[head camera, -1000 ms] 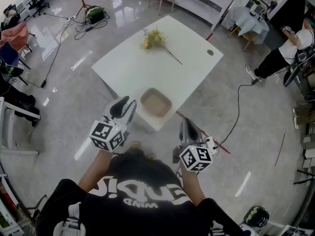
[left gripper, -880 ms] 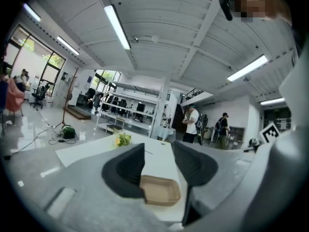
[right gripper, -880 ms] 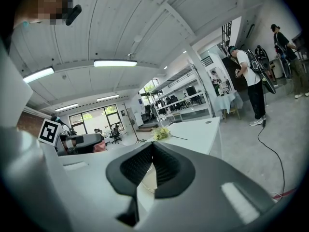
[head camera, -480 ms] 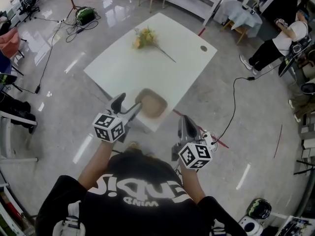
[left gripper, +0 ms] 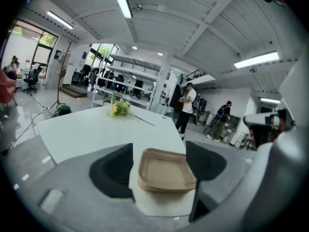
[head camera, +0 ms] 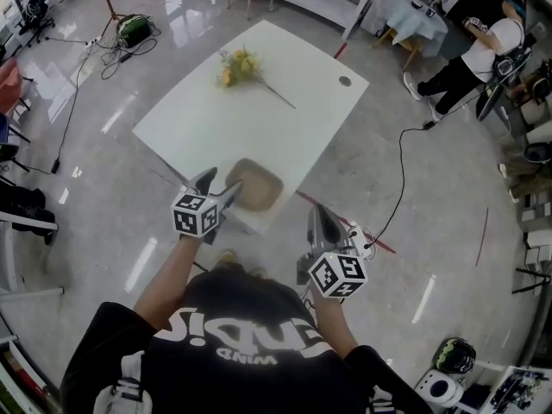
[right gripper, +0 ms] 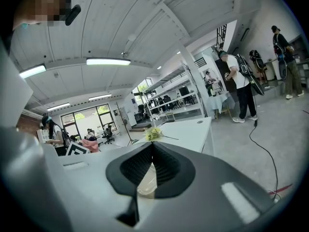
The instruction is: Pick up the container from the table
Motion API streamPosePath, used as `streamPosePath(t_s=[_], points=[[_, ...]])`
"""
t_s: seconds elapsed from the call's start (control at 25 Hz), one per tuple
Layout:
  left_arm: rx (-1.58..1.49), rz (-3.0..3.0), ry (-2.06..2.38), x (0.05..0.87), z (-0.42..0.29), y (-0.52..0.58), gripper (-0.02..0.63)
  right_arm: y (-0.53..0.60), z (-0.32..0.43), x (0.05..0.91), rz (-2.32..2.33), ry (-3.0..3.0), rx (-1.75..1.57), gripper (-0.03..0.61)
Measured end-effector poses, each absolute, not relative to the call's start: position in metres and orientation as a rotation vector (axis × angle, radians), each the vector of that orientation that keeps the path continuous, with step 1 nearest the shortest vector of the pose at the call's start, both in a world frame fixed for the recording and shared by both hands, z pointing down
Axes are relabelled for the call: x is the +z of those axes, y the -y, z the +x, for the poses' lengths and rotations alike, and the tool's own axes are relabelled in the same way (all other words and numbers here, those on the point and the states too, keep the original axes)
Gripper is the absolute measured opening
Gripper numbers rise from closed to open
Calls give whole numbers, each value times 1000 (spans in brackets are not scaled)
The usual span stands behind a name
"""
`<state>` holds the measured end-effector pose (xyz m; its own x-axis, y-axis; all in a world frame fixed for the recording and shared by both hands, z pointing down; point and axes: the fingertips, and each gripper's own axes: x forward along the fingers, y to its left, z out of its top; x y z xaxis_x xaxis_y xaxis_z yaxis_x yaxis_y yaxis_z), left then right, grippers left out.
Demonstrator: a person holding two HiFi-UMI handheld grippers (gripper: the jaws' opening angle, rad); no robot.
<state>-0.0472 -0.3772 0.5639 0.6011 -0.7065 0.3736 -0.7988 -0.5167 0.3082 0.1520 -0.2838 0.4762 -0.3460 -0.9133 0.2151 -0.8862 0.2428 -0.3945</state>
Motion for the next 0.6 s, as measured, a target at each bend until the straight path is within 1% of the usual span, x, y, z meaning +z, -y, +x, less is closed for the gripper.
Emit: streamPosePath(t_s=[0.24, 0.6], points=[[347, 2312, 1166, 607, -44, 395, 327, 292, 159, 480, -1789, -2406, -712, 0], [421, 2248, 1109, 644, -35, 405, 322, 300, 167, 482, -1828, -2377, -721, 0]])
